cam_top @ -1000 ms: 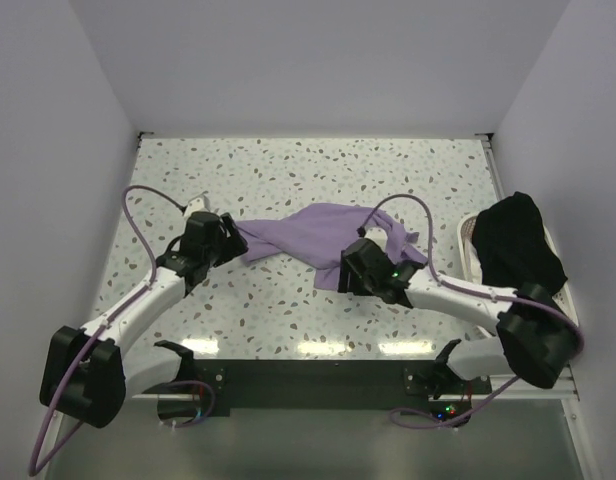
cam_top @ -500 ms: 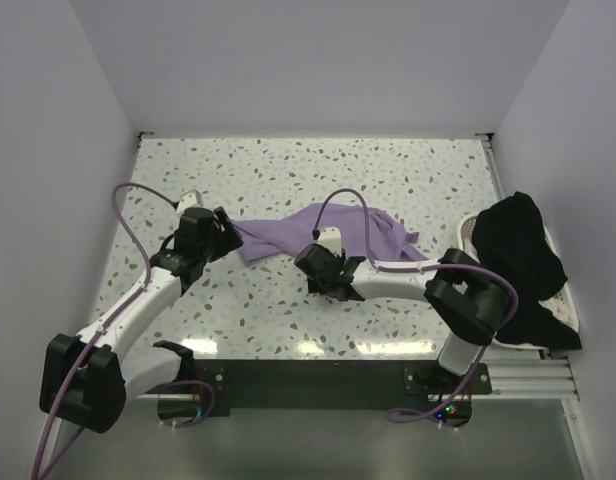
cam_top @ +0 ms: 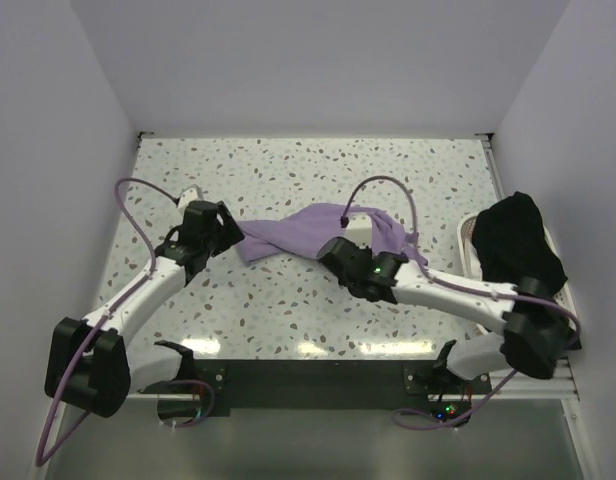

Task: Fold and stack the t-shirts
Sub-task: Flatten the tshirt out

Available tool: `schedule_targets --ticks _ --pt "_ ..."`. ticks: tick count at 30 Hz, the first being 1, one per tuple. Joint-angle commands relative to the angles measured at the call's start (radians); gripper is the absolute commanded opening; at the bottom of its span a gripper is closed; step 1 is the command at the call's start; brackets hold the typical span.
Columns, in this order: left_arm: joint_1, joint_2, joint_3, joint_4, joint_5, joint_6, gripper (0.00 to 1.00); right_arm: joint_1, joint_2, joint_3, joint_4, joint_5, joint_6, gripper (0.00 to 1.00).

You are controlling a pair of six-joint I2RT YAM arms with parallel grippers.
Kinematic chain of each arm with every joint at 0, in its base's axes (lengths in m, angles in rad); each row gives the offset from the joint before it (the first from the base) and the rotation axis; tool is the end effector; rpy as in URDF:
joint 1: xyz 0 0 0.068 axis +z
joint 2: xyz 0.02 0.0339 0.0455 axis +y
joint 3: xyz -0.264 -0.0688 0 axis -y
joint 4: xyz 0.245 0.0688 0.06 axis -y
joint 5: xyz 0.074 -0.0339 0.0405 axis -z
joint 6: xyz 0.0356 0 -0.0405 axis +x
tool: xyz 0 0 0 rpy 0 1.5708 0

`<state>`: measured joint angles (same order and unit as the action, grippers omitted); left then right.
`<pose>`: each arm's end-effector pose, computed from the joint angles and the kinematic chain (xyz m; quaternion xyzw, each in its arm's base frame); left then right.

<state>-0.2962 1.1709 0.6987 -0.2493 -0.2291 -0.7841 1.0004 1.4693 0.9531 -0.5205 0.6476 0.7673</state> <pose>0.2360 -0.0636 0.2269 -0.2643 0.8670 -0.1212 0.4046 0.1736 0.2309 0.2193 -0.0229 0.9180 -0.0012 0.3959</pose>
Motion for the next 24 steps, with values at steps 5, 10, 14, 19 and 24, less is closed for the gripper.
schedule_targets --ticks 5,10,14,19,24 --pt "0.006 0.125 0.099 0.054 -0.041 -0.078 0.76 -0.051 -0.437 0.056 -0.312 0.213 -0.019 0.00" --pt "0.006 0.226 0.133 0.064 -0.055 -0.095 0.73 -0.082 -0.540 0.128 -0.427 0.285 -0.034 0.00" --pt "0.006 0.285 0.171 0.067 -0.073 -0.101 0.72 -0.091 -0.601 0.217 -0.516 0.354 -0.043 0.00" --pt "0.008 0.368 0.249 0.061 -0.108 -0.098 0.71 -0.094 -0.649 0.315 -0.556 0.420 -0.083 0.00" --pt "0.008 0.447 0.312 0.059 -0.113 -0.092 0.68 -0.095 -0.653 0.352 -0.556 0.422 -0.106 0.00"
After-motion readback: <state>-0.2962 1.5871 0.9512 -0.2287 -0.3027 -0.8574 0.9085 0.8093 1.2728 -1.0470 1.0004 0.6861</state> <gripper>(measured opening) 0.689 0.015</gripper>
